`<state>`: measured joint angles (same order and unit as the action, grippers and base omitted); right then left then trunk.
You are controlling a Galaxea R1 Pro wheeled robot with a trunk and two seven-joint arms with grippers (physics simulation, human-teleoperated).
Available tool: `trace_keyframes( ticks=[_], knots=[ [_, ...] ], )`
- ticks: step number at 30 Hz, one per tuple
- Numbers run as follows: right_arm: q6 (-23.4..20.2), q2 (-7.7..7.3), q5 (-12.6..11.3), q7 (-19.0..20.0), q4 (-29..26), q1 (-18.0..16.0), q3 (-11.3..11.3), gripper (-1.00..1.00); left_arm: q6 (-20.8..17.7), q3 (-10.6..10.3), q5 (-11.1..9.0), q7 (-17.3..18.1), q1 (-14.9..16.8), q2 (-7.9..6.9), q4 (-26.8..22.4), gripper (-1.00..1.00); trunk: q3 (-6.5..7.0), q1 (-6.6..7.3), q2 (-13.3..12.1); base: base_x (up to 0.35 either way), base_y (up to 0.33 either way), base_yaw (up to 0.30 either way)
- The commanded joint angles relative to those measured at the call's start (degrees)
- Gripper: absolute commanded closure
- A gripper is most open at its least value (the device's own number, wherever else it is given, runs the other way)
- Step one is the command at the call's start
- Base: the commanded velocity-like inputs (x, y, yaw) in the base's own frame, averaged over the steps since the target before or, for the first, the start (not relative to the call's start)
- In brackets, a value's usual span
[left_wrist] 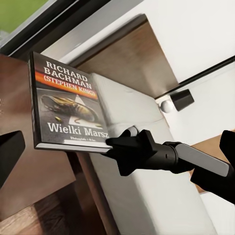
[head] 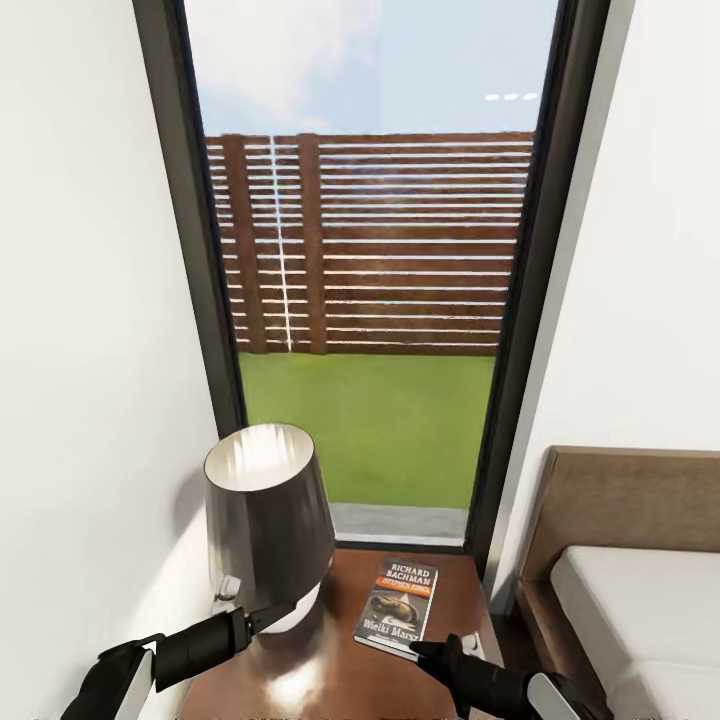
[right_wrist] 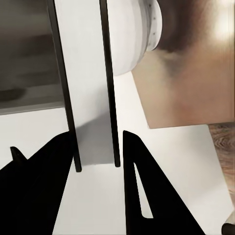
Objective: In the bedroom, move the book from the bed onto either nightstand, and place the two sandals side by side next to the bed.
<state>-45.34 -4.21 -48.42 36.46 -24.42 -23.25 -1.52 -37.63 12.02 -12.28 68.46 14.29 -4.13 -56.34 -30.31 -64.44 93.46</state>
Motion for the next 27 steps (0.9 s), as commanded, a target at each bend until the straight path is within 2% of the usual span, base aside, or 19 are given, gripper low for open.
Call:
trace_keyframes(
  ticks=[1, 27],
  knots=[
    [-0.26, -0.03, -0.34, 0.04, -0.01, -0.04, -0.15, 1.0, -0.51, 0.02, -0.2, 0.1, 0.03, 0.0, 0.0, -1.0, -0.25, -0.22, 0.45, 0.0, 0.0, 0.0],
    [-0.18, -0.03, -0.27, -0.14, -0.01, -0.04, -0.23, 1.0, -0.51, 0.02, -0.2, 0.04, 0.03, 0.0, 0.0, -1.0, -4.91, -5.93, 10.88, 0.0, 0.0, 0.0]
  ],
)
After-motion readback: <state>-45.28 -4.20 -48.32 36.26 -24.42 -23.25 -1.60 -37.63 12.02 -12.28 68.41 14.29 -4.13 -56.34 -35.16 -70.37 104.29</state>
